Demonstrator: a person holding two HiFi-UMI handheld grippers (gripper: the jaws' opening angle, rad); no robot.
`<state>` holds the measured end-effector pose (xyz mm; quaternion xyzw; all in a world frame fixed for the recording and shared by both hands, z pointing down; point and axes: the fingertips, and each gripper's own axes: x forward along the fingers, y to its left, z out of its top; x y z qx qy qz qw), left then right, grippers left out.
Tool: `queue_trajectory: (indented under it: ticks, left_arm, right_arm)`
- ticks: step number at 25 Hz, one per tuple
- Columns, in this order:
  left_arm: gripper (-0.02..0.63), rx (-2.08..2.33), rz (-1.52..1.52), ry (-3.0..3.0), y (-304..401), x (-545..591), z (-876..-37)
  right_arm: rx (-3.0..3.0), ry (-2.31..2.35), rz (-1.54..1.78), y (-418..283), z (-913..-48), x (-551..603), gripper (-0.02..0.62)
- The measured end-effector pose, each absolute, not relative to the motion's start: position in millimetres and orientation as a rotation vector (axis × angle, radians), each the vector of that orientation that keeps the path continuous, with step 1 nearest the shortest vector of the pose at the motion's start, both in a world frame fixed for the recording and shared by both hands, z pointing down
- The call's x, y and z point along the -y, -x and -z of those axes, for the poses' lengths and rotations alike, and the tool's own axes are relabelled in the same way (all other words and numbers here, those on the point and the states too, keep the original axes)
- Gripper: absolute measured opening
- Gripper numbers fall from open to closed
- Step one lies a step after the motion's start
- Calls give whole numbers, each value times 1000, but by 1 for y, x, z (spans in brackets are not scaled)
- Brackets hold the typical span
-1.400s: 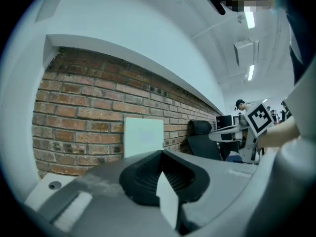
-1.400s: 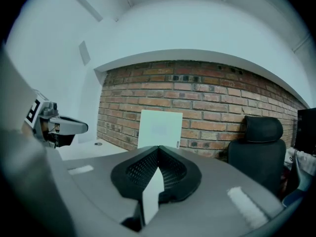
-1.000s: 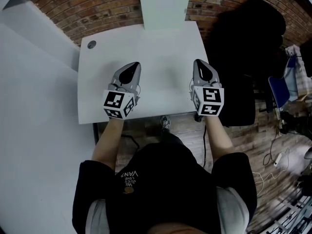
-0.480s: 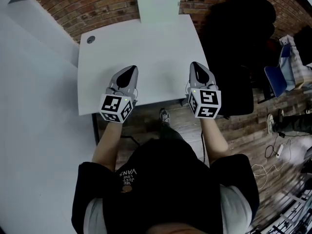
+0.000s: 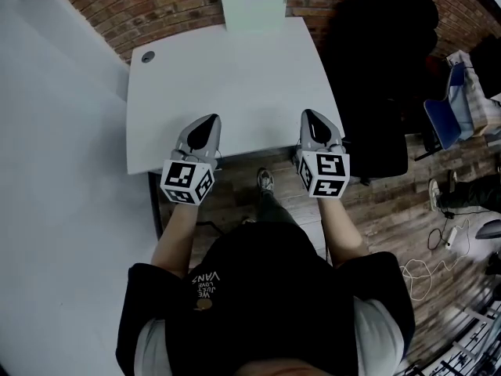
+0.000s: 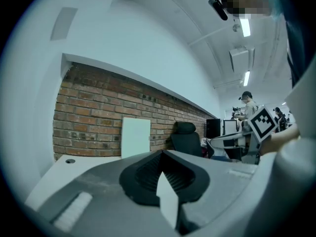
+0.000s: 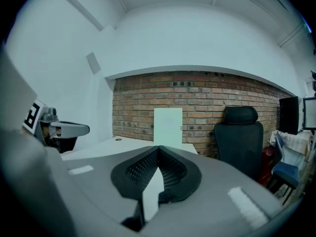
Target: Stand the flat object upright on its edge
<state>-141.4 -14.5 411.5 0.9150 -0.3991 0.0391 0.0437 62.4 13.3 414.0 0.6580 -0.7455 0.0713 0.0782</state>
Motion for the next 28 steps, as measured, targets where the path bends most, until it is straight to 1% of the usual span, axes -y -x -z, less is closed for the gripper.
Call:
queue_trajectory:
  ticks: [18, 28]
  left_arm:
    - [-1, 1196, -170, -2730, 165, -39, -443]
    - [-2, 1192, -151, -2727, 169, -49, -445]
  right_arm:
    - [2197, -1911, -318, -36, -454, -68, 1]
    - [2199, -1909, -303, -30, -453, -75, 0]
